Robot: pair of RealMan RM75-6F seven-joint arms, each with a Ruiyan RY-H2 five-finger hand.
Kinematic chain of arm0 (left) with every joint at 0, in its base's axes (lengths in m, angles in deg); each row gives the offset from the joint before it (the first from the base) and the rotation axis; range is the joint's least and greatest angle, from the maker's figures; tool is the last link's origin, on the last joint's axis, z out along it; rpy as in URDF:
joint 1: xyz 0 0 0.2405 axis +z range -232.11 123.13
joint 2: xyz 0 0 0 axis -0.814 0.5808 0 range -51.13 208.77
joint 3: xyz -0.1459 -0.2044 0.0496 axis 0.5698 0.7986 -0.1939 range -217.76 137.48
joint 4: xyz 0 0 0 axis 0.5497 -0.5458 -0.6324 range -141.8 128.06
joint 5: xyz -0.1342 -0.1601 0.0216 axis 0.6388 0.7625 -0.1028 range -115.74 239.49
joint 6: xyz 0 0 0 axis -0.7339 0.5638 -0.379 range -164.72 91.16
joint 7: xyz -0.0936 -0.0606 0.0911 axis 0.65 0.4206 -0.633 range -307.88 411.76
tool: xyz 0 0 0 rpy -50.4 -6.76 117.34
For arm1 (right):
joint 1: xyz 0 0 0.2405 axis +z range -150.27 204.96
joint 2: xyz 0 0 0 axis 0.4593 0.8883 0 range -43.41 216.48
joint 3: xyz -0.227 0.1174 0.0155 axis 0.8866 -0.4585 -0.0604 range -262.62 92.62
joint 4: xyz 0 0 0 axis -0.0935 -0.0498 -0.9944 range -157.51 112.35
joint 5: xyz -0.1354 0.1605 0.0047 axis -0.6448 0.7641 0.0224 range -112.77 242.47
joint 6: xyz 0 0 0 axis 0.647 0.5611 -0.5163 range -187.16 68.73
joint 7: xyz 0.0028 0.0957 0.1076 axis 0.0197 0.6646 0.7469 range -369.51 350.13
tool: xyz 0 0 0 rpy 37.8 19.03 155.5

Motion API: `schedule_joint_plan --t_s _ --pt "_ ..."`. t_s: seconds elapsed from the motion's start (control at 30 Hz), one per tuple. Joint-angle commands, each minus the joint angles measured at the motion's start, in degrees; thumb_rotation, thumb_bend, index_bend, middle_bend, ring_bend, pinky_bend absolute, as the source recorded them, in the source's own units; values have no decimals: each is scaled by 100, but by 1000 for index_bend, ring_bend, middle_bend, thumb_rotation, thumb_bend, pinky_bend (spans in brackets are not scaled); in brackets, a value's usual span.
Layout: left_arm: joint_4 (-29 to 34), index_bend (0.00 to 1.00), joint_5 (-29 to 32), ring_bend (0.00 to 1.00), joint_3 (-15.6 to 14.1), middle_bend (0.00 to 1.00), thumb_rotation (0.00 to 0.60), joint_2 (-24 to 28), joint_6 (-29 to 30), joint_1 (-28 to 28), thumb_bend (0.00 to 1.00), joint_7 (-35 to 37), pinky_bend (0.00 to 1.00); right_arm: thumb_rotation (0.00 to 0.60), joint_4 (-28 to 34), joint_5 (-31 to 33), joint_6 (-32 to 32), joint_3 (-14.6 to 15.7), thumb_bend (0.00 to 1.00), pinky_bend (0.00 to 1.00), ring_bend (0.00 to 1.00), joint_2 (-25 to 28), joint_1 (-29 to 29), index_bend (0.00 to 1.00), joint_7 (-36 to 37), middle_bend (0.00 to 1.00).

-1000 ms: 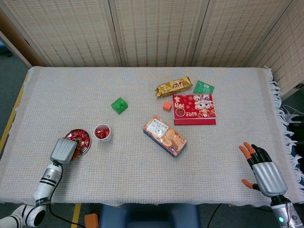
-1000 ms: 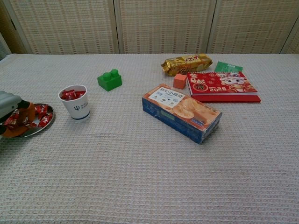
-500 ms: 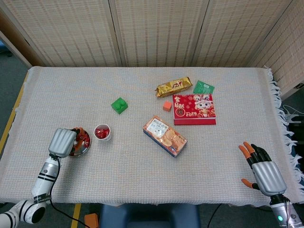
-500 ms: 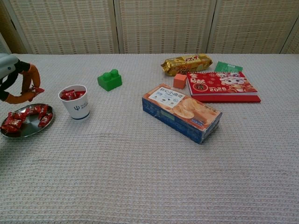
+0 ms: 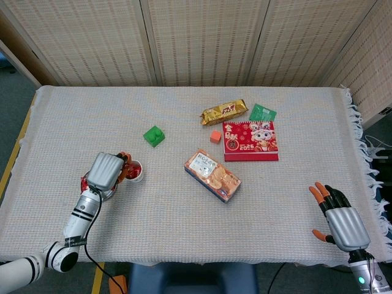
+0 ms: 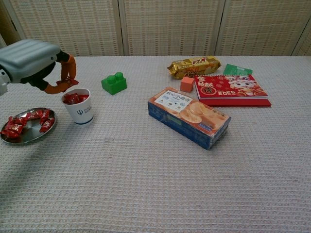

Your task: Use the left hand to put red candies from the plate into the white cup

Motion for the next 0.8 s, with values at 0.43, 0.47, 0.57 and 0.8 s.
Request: schedule_joint_plan --t_s 0.43,0.47,0.57,0.8 --pt "-363 142 163 757 -108 225 600 -220 -91 -165 401 -153 1000 600 -2 -51 -60 16 23 113 0 5 -23 0 19 0" --pt "-361 121 139 757 -111 214 600 -218 -63 -166 401 -127 1000 600 -2 -49 -63 15 23 113 0 5 -24 0 19 0" --pt "-284 77 77 751 -120 197 600 -176 22 -154 399 -17 1000 600 -5 -46 -55 15 23 113 0 4 -21 0 18 0" --pt "164 63 -96 716 -172 189 600 50 279 -16 401 334 1000 600 -7 -50 -52 18 23 114 0 5 -20 0 20 0"
